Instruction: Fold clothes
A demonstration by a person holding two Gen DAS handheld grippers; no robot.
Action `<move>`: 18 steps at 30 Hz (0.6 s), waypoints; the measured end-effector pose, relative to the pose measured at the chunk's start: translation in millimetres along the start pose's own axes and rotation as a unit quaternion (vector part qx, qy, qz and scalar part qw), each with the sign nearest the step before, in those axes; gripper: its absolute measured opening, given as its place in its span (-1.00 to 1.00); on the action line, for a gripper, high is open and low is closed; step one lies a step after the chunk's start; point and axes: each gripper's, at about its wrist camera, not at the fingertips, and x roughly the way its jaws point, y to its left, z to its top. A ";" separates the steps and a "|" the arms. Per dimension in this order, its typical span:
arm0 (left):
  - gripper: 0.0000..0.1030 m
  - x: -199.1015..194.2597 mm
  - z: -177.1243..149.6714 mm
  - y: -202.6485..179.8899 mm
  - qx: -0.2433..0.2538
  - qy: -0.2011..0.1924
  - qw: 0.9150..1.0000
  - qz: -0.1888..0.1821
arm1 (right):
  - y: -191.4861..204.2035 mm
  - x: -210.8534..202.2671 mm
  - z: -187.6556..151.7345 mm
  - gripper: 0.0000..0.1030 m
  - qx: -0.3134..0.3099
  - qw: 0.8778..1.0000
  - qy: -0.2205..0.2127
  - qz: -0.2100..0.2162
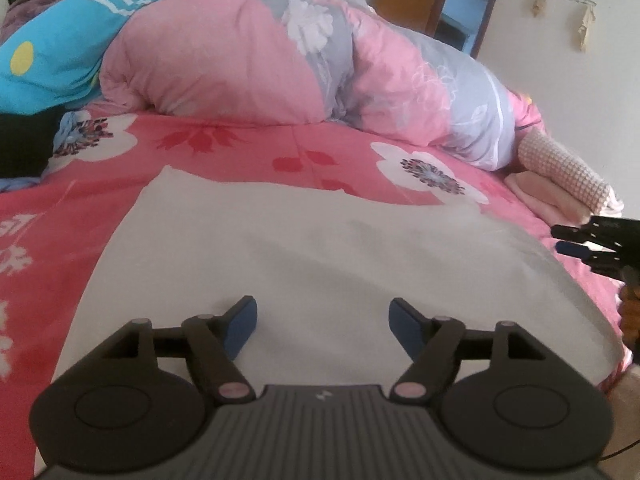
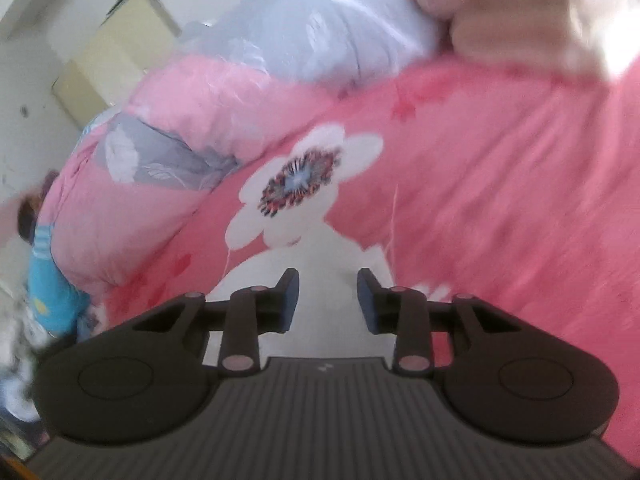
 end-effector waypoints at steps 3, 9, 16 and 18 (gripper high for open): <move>0.49 -3.6 3.0 0.5 -0.018 0.007 1.000 0.008 | 33.4 -18.5 -18.9 -0.36 -0.069 0.997 0.007 0.037; 0.73 -13.9 0.8 -12.3 -0.025 0.017 0.999 0.043 | 112.7 -41.1 -87.6 -0.21 -0.264 0.960 0.022 0.086; 0.89 -18.9 -10.9 -32.9 -0.012 0.019 0.995 0.101 | 139.7 -52.8 -132.3 0.09 -0.364 0.929 0.030 0.056; 0.93 -18.7 -12.7 -38.1 -0.008 0.021 0.993 0.112 | 140.1 -54.8 -140.5 0.12 -0.378 0.924 0.031 0.041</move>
